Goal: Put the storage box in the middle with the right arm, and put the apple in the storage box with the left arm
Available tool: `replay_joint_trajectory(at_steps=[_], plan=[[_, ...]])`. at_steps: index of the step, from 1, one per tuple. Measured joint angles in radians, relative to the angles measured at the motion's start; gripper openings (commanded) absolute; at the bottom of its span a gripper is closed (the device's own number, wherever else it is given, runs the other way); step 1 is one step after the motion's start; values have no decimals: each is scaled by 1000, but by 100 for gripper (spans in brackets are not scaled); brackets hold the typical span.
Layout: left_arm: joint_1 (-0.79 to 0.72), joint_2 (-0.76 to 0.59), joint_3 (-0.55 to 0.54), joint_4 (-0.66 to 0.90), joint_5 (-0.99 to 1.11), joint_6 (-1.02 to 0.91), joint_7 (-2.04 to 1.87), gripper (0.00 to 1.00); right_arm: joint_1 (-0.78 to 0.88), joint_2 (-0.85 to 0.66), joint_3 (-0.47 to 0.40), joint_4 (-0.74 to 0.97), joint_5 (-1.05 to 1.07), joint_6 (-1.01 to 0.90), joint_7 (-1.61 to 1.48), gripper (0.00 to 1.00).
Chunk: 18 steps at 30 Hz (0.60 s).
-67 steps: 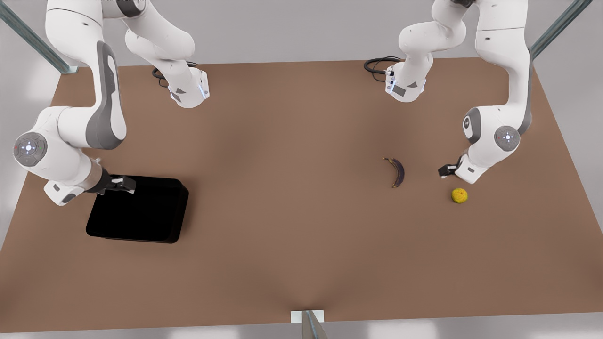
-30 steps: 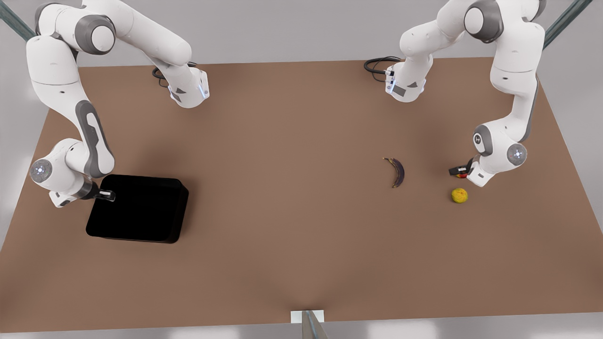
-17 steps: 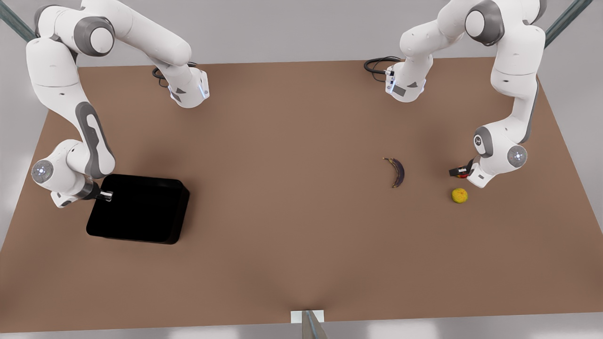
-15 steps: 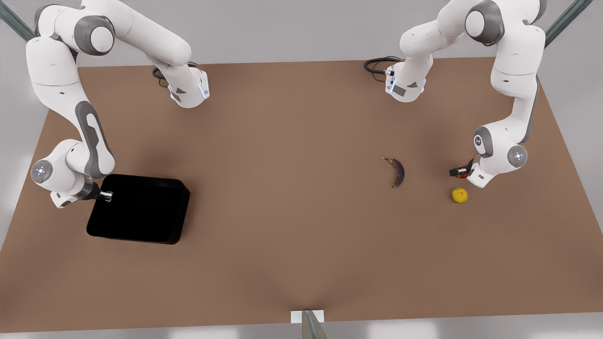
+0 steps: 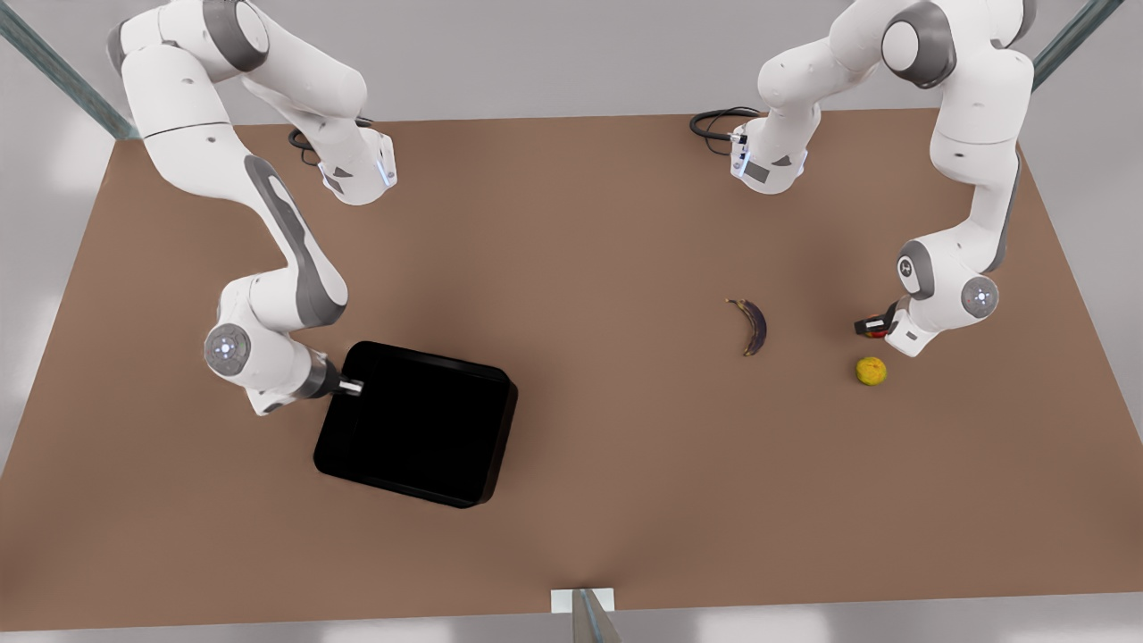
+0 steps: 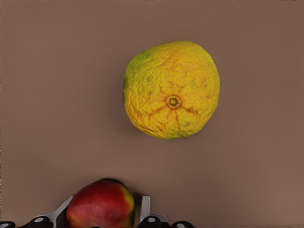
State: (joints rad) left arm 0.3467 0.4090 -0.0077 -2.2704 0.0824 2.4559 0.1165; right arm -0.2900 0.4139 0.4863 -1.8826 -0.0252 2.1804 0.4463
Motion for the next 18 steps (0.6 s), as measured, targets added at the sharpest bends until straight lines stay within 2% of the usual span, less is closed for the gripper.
replay_joint_trajectory(at_steps=[11, 18], plan=[[0, -1, 0, 0, 0, -2, 0, 65, 364, 154, 12, 240, 109, 0, 60, 21], [0, -1, 0, 0, 0, -2, 0, 65, 467, 238, 2, 286, 124, 3, 62, 21]])
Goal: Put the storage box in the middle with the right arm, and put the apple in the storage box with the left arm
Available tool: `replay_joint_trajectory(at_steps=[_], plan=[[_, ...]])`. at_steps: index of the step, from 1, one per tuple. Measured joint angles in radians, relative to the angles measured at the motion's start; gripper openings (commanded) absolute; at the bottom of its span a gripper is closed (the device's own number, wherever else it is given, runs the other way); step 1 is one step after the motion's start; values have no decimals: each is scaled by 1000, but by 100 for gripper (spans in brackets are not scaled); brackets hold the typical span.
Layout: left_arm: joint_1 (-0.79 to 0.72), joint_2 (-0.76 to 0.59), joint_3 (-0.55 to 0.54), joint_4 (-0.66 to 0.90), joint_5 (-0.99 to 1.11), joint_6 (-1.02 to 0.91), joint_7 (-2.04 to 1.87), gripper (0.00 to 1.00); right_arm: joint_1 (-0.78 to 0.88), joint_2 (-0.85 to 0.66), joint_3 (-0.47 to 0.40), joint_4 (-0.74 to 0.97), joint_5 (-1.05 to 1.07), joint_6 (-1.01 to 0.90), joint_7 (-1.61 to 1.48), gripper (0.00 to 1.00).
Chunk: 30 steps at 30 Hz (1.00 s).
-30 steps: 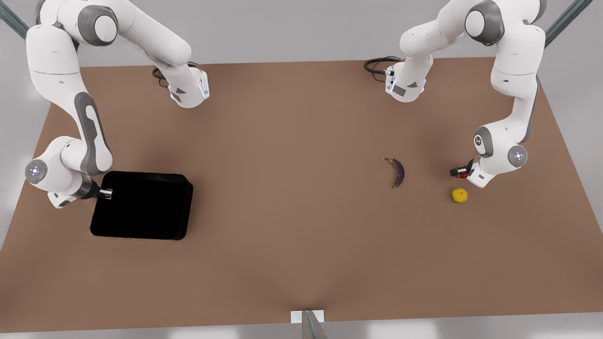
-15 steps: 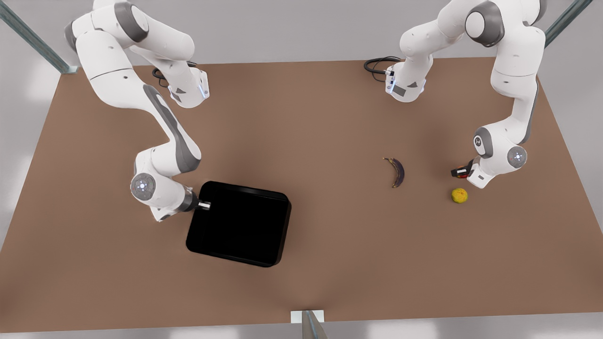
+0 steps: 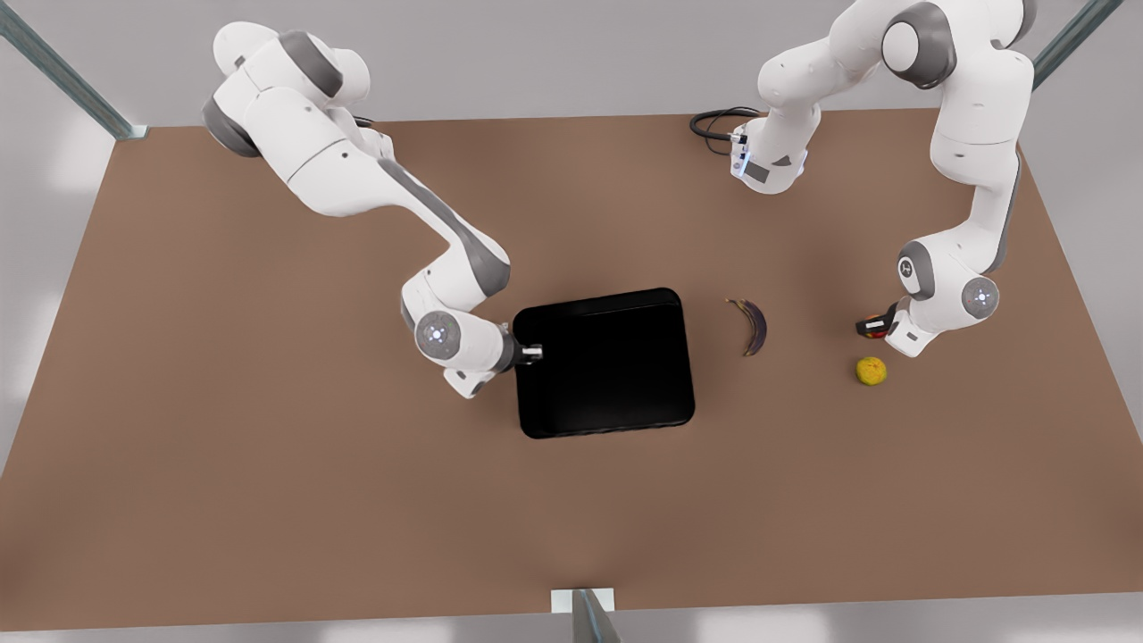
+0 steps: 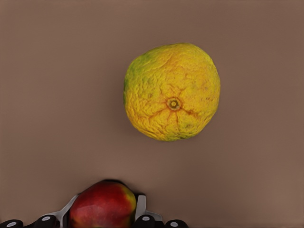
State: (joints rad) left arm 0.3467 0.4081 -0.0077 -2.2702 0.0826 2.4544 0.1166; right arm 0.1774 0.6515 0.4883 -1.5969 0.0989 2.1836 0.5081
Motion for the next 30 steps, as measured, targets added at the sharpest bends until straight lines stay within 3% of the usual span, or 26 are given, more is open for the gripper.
replay_joint_trajectory(at_steps=[6, 8, 12, 15, 19, 21, 23, 24, 25, 27, 30], plan=[[0, 2, 0, 1, 0, 0, 0, 64, 5, 30, -26, 20, -62, -3, -3, 21], [0, 2, 0, 0, 0, 0, 0, 64, 4, 33, -25, 25, -85, -15, -13, 100], [-2, 2, 0, 0, 0, 0, 0, 63, -6, 16, -25, 57, -88, -42, 0, 100], [-2, 2, 0, 1, 1, 0, -1, 63, -33, 4, -24, 202, -82, -236, 35, 100], [0, -9, 0, 0, 4, -12, -2, 63, -329, -104, -22, 468, -143, -745, -146, 100], [-1, -21, -1, 0, 4, -21, -6, 63, -488, -227, -22, 455, -294, -829, -400, 100], [-9, -60, -2, 0, 5, -73, -16, 63, -533, -257, -22, 439, -303, -822, -417, 100], [-14, -78, -2, 1, 6, -82, -20, 63, -530, -312, -37, 395, -296, -814, -417, 100], [-29, -93, -3, 6, 6, -94, -22, 63, -480, -344, -107, 373, -271, -816, -422, 100], [-109, -154, -5, 28, 6, -178, -96, 63, -272, -395, -358, 360, -137, -833, -425, 100], [-296, -182, -32, 124, 1, -269, -392, 63, -292, -468, -356, 283, -96, -817, -470, 100]])
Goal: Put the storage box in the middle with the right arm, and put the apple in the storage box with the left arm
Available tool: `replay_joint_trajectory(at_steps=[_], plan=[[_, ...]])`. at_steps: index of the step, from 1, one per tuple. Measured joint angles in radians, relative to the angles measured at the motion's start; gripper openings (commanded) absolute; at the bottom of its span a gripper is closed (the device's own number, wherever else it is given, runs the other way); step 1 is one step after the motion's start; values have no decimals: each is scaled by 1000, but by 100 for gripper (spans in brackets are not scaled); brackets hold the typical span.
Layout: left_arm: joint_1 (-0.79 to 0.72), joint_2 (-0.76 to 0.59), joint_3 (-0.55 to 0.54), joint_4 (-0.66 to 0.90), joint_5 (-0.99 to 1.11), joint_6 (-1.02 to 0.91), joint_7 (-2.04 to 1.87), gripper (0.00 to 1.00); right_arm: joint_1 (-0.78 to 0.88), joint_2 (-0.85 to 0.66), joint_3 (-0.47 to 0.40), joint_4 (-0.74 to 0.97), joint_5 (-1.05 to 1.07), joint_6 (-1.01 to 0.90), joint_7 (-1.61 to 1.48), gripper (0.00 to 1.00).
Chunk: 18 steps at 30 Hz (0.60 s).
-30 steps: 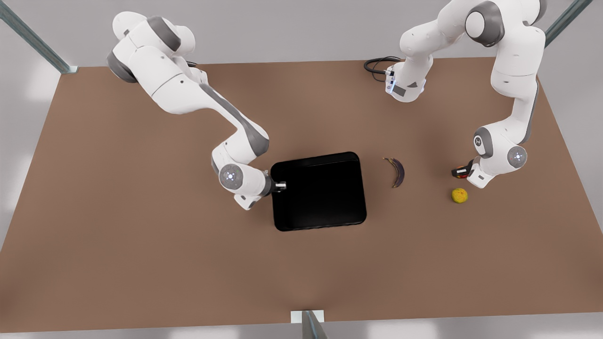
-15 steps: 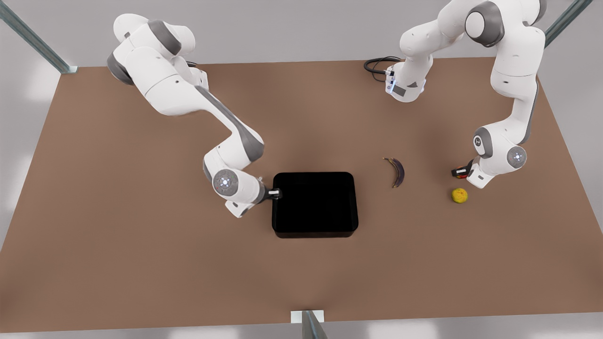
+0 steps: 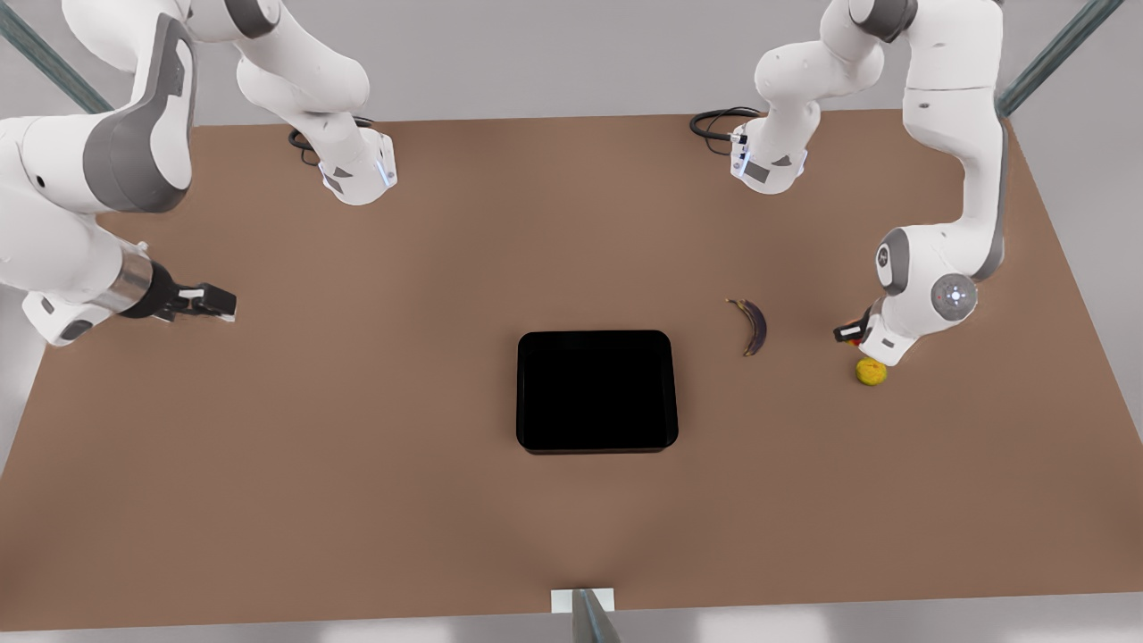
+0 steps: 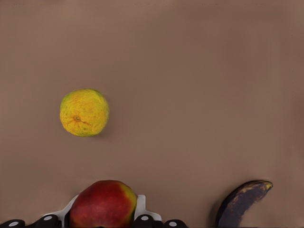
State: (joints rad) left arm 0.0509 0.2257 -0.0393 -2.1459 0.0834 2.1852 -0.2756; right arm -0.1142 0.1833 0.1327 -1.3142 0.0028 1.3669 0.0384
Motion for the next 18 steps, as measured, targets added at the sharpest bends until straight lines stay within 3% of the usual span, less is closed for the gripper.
replay_joint_trajectory(at_steps=[7, 11, 12, 13, 18], plan=[[-222, 216, -311, 431, -9, -81, -859, 63, 1, 62, 1, 15, -4, 40, -11, 100], [-311, 334, -369, 604, -40, -61, -1085, 63, 13, 58, 4, 16, -6, 41, -8, 100], [-333, 354, -372, 605, -46, -40, -1089, 72, 8, 56, 4, 17, -6, 41, -8, 100], [-338, 362, -372, 604, -50, -35, -1085, 100, 12, 59, 4, 29, -7, 42, -3, 100], [-333, 379, -357, 607, -54, -33, -1065, 100, 17, 63, 5, 29, -6, 44, -6, 100]])
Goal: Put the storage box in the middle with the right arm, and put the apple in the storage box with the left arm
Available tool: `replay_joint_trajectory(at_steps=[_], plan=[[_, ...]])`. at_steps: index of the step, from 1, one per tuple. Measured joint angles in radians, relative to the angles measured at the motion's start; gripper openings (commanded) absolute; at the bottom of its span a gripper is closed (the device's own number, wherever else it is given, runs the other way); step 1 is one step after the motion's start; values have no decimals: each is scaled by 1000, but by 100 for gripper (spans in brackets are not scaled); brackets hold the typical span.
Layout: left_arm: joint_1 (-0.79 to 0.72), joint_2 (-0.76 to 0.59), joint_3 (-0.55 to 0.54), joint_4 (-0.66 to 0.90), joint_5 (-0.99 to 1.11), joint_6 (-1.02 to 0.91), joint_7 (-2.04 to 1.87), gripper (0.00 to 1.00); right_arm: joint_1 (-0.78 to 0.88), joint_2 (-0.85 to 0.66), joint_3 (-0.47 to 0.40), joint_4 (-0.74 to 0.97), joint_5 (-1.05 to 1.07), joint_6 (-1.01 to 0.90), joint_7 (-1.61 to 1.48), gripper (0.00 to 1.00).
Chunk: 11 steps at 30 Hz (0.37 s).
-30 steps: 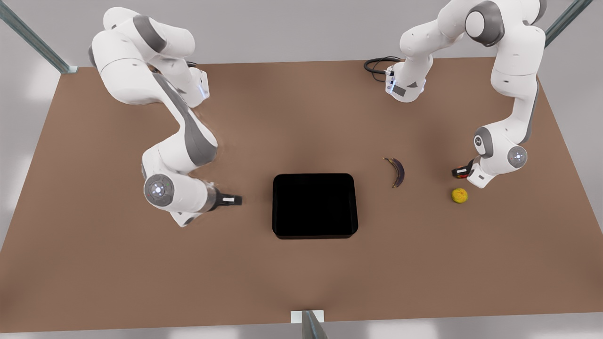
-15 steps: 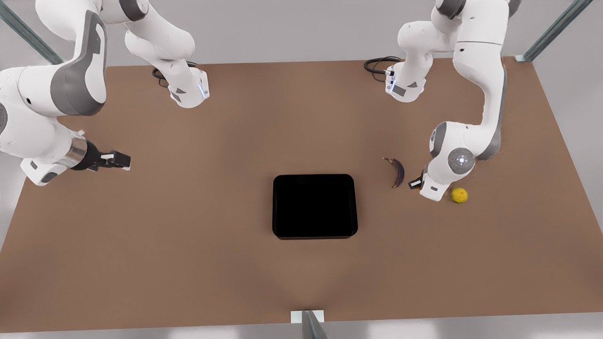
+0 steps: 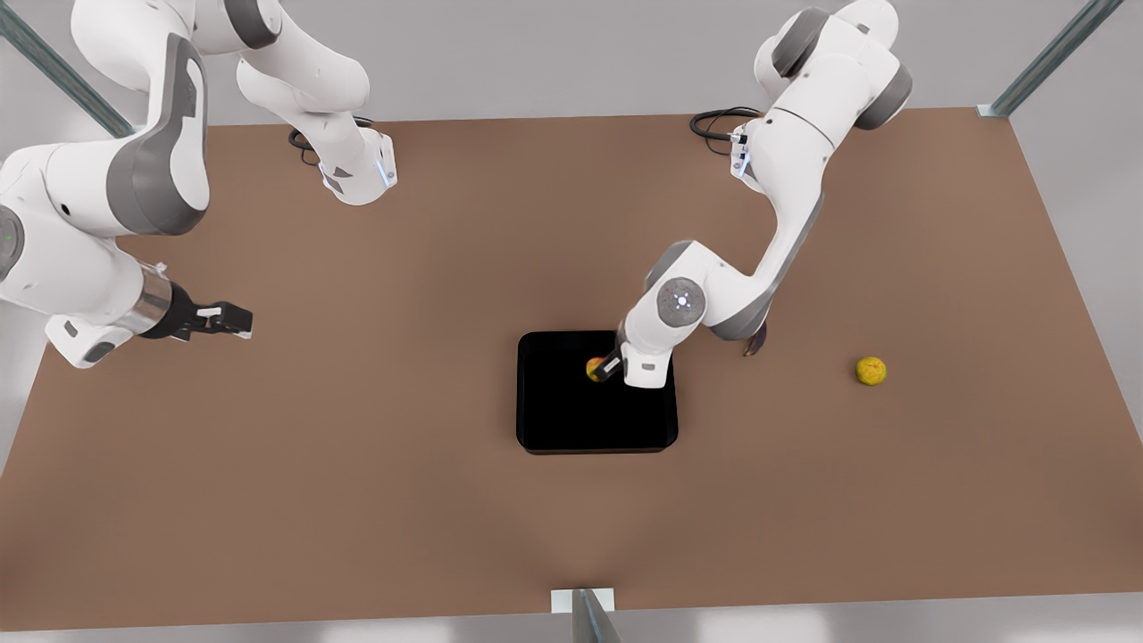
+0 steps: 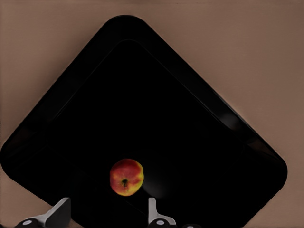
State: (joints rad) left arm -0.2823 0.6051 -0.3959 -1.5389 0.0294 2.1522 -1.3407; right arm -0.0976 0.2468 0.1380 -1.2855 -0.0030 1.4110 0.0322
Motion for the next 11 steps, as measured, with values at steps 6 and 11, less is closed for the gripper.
replay_joint_trajectory(at_steps=[6, 11], plan=[[363, -332, 209, 85, -1, -736, 1257, 100, 0, 10, 0, 0, -3, -3, 1, 100], [307, -553, 299, -83, 2, -663, 1246, 100, -1, 8, 0, 1, -3, -3, 2, 100]])
